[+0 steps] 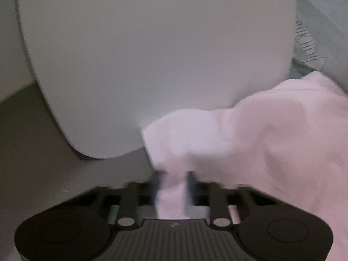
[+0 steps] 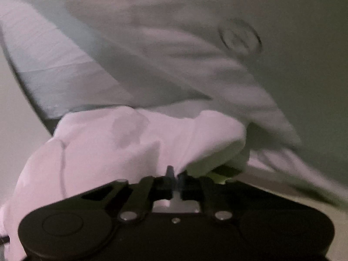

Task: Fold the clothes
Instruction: 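Reach both grippers into the white garment and close on its edges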

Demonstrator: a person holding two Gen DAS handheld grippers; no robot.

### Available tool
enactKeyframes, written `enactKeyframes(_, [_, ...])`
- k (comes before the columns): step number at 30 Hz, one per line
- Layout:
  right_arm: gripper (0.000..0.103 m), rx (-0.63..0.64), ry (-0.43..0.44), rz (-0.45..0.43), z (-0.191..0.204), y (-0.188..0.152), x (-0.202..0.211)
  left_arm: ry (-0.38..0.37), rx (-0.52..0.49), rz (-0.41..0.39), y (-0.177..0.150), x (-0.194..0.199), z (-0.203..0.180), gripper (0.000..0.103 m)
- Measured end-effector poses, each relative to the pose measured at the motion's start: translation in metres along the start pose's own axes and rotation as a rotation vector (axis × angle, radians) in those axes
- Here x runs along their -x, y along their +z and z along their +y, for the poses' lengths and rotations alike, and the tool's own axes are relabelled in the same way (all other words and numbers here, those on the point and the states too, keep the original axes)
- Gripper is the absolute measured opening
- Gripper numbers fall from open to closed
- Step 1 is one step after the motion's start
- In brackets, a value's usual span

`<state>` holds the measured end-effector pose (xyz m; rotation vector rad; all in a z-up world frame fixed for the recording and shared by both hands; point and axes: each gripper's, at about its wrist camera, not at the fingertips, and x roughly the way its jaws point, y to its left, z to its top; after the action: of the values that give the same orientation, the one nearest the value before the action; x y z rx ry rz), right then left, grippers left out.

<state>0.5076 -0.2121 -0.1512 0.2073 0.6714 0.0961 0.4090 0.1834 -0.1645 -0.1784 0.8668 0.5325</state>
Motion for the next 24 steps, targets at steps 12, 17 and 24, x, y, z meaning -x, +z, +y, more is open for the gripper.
enactKeyframes(12, [0.002, 0.161, 0.022, -0.205, 0.048, -0.006, 0.148, -0.087, -0.043, -0.173, 0.003, 0.099, 0.016, 0.0])
enactKeyframes(17, [0.002, 0.06, 0.113, -0.19, 0.046, -0.017, 0.199, -0.162, -0.088, -0.264, -0.005, 0.157, 0.021, 0.0])
enactKeyframes(24, [0.002, -0.237, 0.069, 0.046, -0.013, -0.07, 0.186, -0.265, -0.112, -0.333, -0.026, 0.221, 0.039, 0.0])
